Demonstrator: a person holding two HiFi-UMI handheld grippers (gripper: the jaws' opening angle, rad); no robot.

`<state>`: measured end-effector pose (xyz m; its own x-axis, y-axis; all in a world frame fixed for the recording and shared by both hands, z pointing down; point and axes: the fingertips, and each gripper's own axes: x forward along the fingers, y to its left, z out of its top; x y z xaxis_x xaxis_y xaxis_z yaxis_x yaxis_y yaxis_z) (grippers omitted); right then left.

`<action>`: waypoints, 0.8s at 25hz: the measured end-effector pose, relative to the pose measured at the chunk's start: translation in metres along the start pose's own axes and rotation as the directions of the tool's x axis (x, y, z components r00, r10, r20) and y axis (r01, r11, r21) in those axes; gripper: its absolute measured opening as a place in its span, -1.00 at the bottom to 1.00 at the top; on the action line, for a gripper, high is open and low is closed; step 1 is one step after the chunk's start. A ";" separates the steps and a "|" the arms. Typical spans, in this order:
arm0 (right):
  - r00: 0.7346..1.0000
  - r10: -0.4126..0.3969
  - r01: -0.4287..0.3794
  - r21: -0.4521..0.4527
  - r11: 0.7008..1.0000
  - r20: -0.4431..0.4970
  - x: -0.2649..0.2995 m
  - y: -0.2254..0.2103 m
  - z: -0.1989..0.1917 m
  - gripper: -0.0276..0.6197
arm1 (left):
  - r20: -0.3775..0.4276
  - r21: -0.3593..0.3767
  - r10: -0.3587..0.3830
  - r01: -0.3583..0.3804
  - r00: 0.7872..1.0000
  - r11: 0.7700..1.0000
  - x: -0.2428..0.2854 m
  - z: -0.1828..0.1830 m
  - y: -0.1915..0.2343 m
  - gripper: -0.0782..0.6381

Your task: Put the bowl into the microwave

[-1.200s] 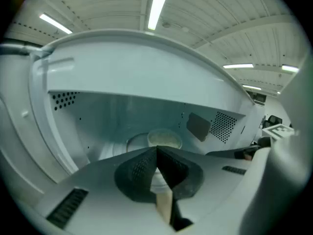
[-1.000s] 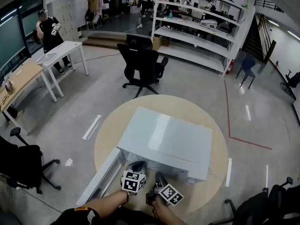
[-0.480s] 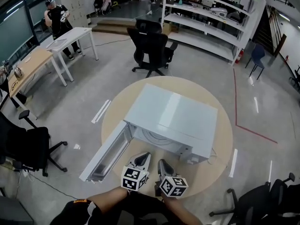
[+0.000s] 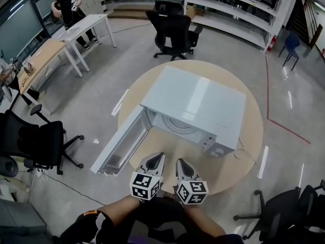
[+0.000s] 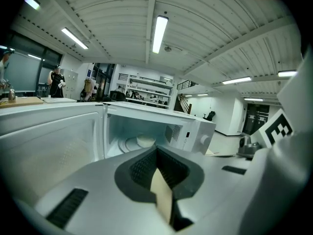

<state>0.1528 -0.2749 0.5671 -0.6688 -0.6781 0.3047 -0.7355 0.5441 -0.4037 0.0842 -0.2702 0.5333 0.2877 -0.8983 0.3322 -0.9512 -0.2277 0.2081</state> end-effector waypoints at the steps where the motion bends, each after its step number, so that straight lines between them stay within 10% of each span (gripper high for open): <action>1: 1.000 -0.001 0.001 -0.001 1.000 -0.002 -0.001 0.000 -0.001 -0.84 | 0.005 0.009 0.000 0.000 1.000 1.000 -0.002 0.001 -0.002 -0.65; 20: 0.996 -0.084 0.087 -0.072 0.994 0.037 -0.046 0.101 -0.026 -0.84 | 0.027 0.071 -0.073 0.071 0.997 0.995 -0.119 -0.007 0.020 -0.65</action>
<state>0.1066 -0.1764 0.5346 -0.6000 -0.7394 0.3053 -0.7966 0.5173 -0.3128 0.0319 -0.1649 0.5045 0.3533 -0.8891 0.2909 -0.9339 -0.3171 0.1651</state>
